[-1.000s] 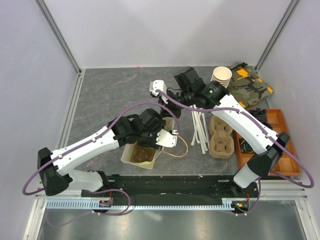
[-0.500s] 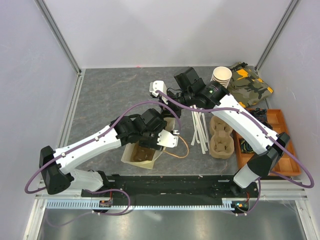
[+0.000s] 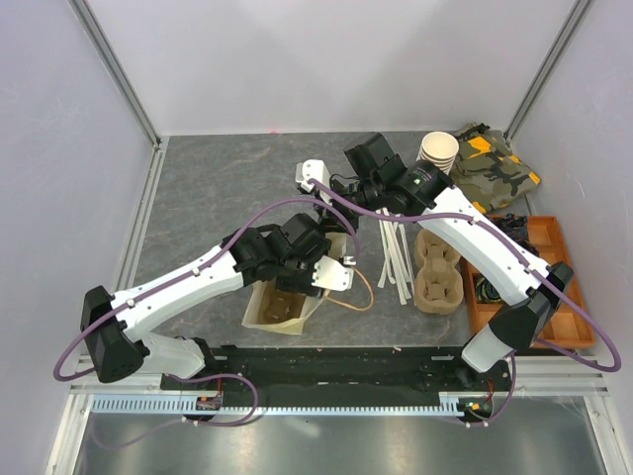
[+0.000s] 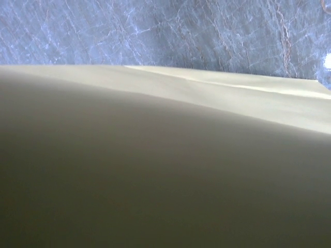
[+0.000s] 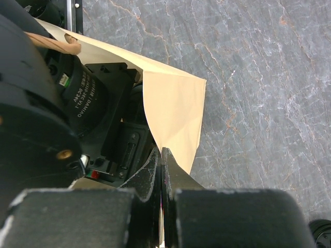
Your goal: Pack the takeout coffee
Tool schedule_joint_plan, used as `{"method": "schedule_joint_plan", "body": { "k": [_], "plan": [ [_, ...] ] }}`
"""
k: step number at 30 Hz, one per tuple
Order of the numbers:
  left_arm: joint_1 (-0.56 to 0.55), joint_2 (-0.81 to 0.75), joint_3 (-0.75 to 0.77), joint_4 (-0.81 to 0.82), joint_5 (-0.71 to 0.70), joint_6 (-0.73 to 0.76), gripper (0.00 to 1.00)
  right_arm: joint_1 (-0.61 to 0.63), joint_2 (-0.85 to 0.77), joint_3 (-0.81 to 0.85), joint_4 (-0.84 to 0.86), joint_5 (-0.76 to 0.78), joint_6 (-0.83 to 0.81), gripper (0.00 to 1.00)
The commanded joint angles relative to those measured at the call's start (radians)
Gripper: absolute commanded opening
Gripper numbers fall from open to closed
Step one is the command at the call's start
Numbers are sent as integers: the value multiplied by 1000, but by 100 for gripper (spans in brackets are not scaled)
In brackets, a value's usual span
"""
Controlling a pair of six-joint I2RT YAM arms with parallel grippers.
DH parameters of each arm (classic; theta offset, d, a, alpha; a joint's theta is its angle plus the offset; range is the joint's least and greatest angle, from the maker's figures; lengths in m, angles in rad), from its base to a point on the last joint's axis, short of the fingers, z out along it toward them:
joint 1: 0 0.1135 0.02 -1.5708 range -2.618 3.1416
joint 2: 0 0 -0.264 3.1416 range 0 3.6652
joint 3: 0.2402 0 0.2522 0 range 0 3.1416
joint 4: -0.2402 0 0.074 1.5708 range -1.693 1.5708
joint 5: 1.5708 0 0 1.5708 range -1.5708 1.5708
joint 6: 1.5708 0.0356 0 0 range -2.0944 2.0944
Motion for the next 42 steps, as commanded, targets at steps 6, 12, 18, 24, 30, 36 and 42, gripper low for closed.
{"method": "schedule_joint_plan", "body": {
  "k": [6,12,18,24,30,36,42],
  "plan": [
    [63,41,-41,10,45,-11,15,2,-24,23,-4,-3,-4,0],
    [95,61,-52,19,66,13,15,2,9,46,-36,16,7,0],
    [141,79,-72,51,77,44,15,-1,45,55,-36,54,45,0],
    [189,98,-89,82,149,87,15,-26,108,110,-39,56,108,0],
    [238,131,-94,103,195,119,15,-64,177,199,-82,8,147,0],
    [269,176,-94,117,223,144,15,-64,196,204,-97,-9,144,0],
    [287,225,-94,118,240,154,15,-67,220,218,-116,-7,138,0]
  ]
}}
